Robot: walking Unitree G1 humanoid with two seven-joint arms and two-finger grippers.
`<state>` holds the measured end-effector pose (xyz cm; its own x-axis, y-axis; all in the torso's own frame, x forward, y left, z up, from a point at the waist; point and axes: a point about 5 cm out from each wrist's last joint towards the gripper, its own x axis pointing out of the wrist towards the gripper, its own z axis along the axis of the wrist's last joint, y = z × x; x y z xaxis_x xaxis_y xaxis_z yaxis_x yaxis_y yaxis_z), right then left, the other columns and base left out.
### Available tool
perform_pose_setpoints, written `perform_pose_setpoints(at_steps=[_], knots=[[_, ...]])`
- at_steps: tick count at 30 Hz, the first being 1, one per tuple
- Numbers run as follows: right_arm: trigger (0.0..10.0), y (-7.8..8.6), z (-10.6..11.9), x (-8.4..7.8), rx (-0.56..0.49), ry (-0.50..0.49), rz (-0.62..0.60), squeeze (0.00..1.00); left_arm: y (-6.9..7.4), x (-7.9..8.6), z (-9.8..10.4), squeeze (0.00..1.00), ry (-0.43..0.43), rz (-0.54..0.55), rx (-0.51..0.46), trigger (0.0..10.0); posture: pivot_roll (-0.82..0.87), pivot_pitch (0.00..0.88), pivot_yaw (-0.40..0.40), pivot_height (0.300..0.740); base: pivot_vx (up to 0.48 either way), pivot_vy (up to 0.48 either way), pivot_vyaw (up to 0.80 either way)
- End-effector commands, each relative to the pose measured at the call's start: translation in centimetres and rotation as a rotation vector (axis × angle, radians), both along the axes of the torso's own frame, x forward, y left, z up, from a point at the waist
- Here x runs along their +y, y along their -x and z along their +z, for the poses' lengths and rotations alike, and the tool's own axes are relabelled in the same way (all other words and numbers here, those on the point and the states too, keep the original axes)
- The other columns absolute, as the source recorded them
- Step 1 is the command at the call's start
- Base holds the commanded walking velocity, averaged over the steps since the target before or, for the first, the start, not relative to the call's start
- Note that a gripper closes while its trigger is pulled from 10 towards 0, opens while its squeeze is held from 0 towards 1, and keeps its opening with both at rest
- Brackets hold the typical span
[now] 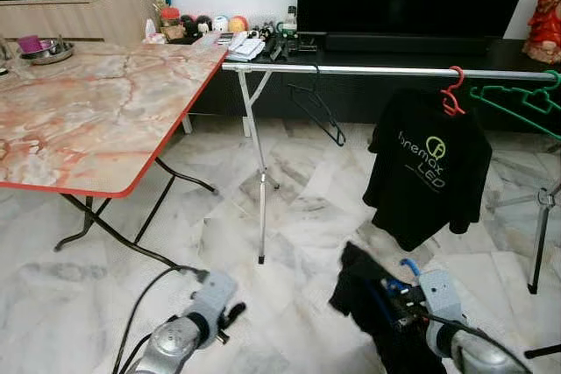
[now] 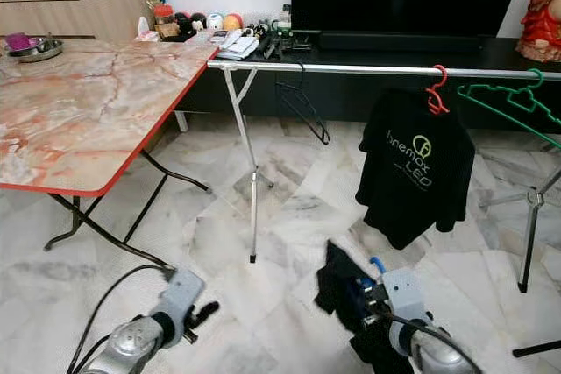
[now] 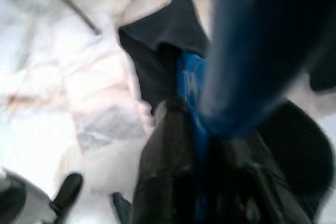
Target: Hang hanger
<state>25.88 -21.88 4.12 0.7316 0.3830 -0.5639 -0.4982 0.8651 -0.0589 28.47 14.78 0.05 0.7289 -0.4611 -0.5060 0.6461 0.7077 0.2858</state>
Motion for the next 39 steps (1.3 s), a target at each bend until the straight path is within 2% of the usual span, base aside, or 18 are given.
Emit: perform_pose_setpoints(at_steps=[1, 5, 7, 11, 17, 18, 24, 27, 28, 29, 32, 35, 39], knots=[[10.0, 0.1, 1.8, 0.1, -0.017, 0.044, 0.183, 0.00, -0.1, -0.4, 0.4, 0.00, -0.102, -0.135, -0.036, 10.0, -0.01, 0.004, 0.023, 0.740, 0.000, 0.000, 0.00], [10.0, 0.7, 2.8, -0.2, -0.006, 0.025, 0.274, 0.00, -0.3, -0.6, 0.6, 0.00, -0.097, -0.144, -0.052, 10.0, -0.01, 0.006, 0.025, 0.740, 0.000, 0.000, 0.00], [10.0, 1.7, 3.8, -0.6, 0.026, 0.011, 0.390, 0.00, -0.3, -1.2, 0.5, 0.00, -0.072, -0.139, -0.035, 10.0, -0.01, 0.006, 0.020, 0.740, 0.000, 0.000, 0.00], [10.0, 2.2, 4.3, -0.9, 0.055, 0.016, 0.430, 0.00, -0.1, -1.6, 0.2, 0.00, -0.076, -0.145, -0.023, 10.0, -0.01, 0.012, 0.016, 0.740, 0.000, 0.000, 0.00], [10.0, 3.7, 4.9, 0.9, 0.066, -0.055, 0.552, 0.00, 0.2, -2.3, -0.2, 0.00, -0.044, -0.100, -0.018, 10.0, -0.03, 0.013, 0.023, 0.740, 0.000, 0.000, 0.00], [10.0, 4.0, 4.8, 1.0, 0.074, -0.061, 0.557, 0.00, 0.2, -2.7, -0.1, 1.00, -0.004, -0.108, -0.006, 10.0, -0.04, 0.010, 0.025, 0.740, 0.000, 0.000, 0.00], [10.0, 4.9, 4.9, 1.6, 0.082, -0.084, 0.587, 0.00, -0.3, -3.0, 0.4, 1.00, -0.015, -0.128, -0.021, 10.0, -0.04, 0.003, 0.035, 0.740, 0.000, 0.000, 0.00], [10.0, 5.0, 5.0, 1.7, 0.082, -0.075, 0.598, 0.00, -0.4, -3.2, 0.6, 1.00, 0.020, -0.152, 0.003, 10.0, -0.04, 0.001, 0.037, 0.740, 0.000, 0.000, 0.00], [10.0, 5.0, 5.1, 1.6, 0.082, -0.073, 0.597, 0.00, -0.4, -3.2, 0.6, 0.55, 0.022, -0.154, 0.003, 10.0, -0.04, 0.000, 0.038, 0.740, 0.000, 0.000, 0.00], [10.0, 5.0, 5.1, 1.4, 0.082, -0.068, 0.594, 0.00, -0.3, -3.1, 0.5, 0.00, 0.015, -0.162, 0.013, 10.0, -0.04, 0.000, 0.039, 0.740, 0.000, 0.000, 0.00], [10.0, 5.1, 5.2, 1.2, 0.083, -0.061, 0.591, 0.00, -0.1, -3.0, 0.3, 0.00, 0.016, -0.164, 0.028, 10.0, -0.04, 0.000, 0.039, 0.740, 0.000, 0.000, 0.00], [10.0, 5.3, 6.1, 0.9, 0.061, -0.057, 0.606, 0.00, 1.2, -2.1, -1.1, 0.00, -0.015, -0.178, 0.110, 10.0, -0.05, 0.000, 0.041, 0.740, 0.000, 0.000, 0.00], [10.0, 5.6, 7.1, 0.5, 0.029, -0.064, 0.642, 0.00, 1.6, -2.1, -1.3, 0.00, -0.008, -0.200, 0.121, 10.0, -0.06, 0.000, 0.041, 0.740, 0.000, 0.000, 0.00]])
